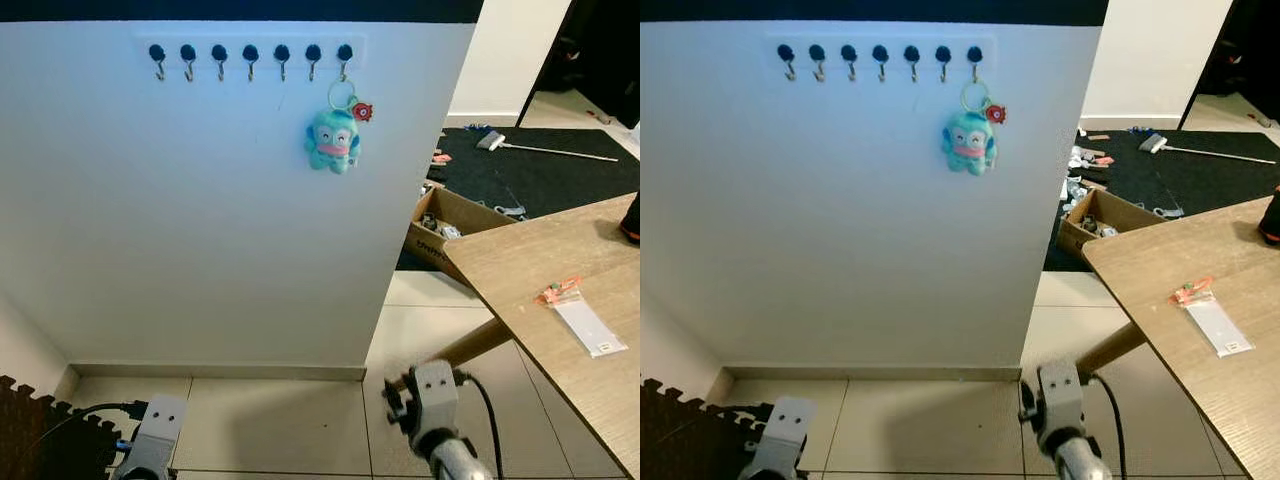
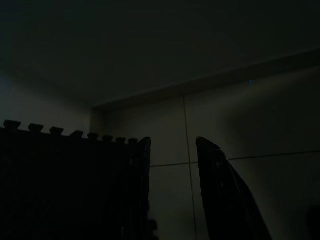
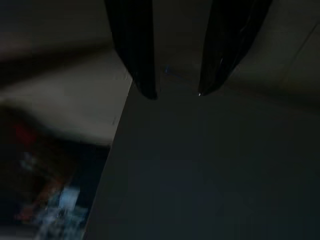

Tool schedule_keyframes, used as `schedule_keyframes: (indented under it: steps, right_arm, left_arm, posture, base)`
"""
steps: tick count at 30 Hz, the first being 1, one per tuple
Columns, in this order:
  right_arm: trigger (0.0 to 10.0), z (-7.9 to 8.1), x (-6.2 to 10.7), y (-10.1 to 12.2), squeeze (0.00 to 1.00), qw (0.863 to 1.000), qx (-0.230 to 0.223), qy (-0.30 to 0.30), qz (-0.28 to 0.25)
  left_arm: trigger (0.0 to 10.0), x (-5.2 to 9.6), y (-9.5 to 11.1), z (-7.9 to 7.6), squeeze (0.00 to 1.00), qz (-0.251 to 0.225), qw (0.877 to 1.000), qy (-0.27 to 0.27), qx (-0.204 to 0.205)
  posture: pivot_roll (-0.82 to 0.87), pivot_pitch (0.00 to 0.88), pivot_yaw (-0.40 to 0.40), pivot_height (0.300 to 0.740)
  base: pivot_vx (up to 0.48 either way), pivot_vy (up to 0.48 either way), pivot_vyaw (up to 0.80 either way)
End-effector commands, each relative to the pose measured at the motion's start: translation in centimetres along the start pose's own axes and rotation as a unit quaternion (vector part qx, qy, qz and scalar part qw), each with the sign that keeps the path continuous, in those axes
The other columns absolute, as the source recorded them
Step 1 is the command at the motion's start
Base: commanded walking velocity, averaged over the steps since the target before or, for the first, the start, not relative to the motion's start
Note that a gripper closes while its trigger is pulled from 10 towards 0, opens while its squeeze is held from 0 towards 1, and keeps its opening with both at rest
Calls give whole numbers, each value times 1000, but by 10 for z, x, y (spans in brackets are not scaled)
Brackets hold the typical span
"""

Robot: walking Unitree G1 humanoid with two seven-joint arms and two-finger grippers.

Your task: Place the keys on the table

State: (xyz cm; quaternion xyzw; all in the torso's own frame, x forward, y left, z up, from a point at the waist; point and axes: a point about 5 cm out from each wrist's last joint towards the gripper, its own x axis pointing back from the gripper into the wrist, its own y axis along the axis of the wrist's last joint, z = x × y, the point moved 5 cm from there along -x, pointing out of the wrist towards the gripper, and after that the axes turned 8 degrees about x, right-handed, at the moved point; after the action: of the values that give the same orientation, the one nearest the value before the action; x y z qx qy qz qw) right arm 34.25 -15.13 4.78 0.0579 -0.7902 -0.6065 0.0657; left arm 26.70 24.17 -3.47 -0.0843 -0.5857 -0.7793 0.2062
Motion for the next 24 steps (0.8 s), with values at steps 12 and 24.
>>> schedule_keyframes:
  steps: [12,24]
  right_arm:
    - [10000,-51,-69,216,0,959,-46,-71,-271]
    - [10000,-65,-95,302,0,943,-106,-82,-303]
  left_arm:
    - [10000,5,-11,-1,0,18,1000,-5,-10]
    - [10000,17,-18,10,0,18,1000,7,-10]
  posture:
    - [70,190,42,740]
    - [115,215,34,740]
  base:
    - [0,0,0]
    - [0,0,0]
